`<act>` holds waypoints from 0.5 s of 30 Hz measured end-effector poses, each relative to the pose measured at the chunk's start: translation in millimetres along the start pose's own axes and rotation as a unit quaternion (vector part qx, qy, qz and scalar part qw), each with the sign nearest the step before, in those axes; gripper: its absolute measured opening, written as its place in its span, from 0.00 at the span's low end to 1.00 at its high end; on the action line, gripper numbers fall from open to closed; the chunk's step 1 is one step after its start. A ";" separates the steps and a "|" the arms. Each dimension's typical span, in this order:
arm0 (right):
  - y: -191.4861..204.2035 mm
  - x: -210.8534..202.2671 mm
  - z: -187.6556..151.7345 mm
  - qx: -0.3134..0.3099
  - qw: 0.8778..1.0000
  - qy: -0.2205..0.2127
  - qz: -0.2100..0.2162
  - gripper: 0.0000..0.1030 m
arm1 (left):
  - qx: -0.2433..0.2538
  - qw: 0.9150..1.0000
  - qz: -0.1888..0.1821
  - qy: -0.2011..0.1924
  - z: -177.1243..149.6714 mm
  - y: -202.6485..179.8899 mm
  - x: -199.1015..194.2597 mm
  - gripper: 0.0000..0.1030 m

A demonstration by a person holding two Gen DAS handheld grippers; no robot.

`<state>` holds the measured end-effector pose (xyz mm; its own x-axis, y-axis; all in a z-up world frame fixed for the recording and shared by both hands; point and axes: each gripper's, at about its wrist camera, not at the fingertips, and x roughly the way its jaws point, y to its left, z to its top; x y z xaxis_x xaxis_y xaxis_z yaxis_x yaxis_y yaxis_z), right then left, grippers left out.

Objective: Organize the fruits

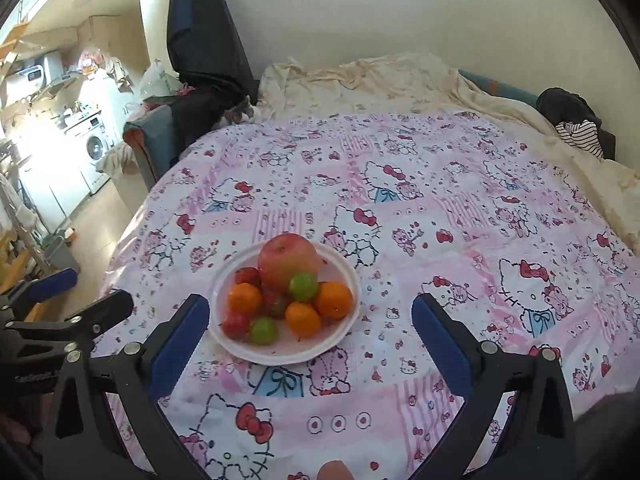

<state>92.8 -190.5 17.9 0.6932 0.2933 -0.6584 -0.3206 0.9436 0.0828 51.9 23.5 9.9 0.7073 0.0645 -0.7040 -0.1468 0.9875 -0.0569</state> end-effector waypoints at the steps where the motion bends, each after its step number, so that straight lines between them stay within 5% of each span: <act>1: -0.7 -0.2 0.2 0.000 1.000 -0.003 -0.004 1.00 | 0.000 1.000 -0.003 0.001 0.3 -0.6 0.7 1.00; 15: -9.5 4.9 -4.0 0.012 1.000 0.017 -0.010 1.00 | -0.021 1.000 -0.012 0.008 4.7 5.1 6.4 1.00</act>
<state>96.7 -198.6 10.9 0.6761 0.2701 -0.6855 -0.2919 0.9525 0.0873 59.0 29.6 8.4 0.6997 0.0391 -0.7134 -0.1596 0.9818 -0.1027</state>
